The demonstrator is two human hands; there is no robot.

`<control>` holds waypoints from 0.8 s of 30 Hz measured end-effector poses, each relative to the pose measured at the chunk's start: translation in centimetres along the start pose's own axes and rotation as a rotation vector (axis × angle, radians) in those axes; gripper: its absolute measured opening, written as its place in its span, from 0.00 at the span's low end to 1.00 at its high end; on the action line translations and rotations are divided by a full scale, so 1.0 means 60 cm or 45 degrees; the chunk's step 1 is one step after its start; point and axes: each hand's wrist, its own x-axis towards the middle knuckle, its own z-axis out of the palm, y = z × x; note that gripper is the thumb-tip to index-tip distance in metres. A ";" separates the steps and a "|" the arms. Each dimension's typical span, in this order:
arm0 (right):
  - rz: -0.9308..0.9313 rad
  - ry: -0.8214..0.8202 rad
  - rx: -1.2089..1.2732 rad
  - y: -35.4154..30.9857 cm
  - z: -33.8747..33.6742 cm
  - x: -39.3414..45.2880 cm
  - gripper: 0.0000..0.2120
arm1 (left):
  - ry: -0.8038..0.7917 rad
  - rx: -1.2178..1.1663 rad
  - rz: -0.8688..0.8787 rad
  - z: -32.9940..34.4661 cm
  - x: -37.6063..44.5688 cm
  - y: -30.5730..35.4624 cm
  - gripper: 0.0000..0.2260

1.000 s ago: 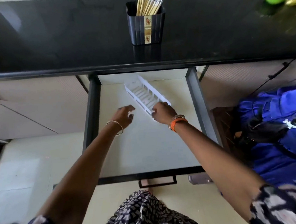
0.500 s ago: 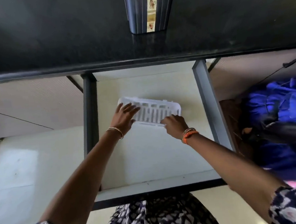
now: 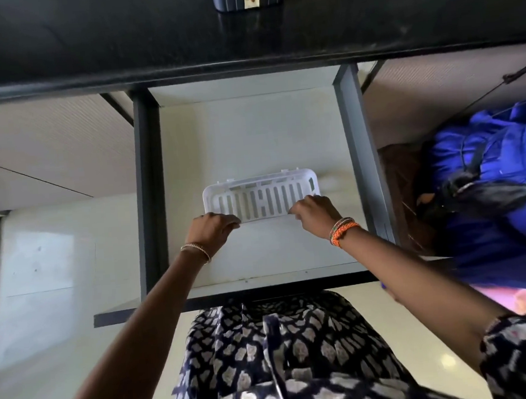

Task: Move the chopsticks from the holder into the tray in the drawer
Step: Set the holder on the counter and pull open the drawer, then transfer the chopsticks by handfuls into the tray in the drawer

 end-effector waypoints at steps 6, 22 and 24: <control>-0.031 -0.047 -0.005 0.004 -0.003 -0.004 0.15 | -0.057 0.030 -0.002 -0.002 0.002 0.004 0.09; 0.069 1.154 1.155 0.056 -0.512 0.215 0.10 | 0.874 -0.266 0.094 -0.434 0.292 0.076 0.12; 0.205 1.201 1.274 0.074 -0.551 0.266 0.09 | 0.847 -0.215 0.129 -0.467 0.333 0.085 0.15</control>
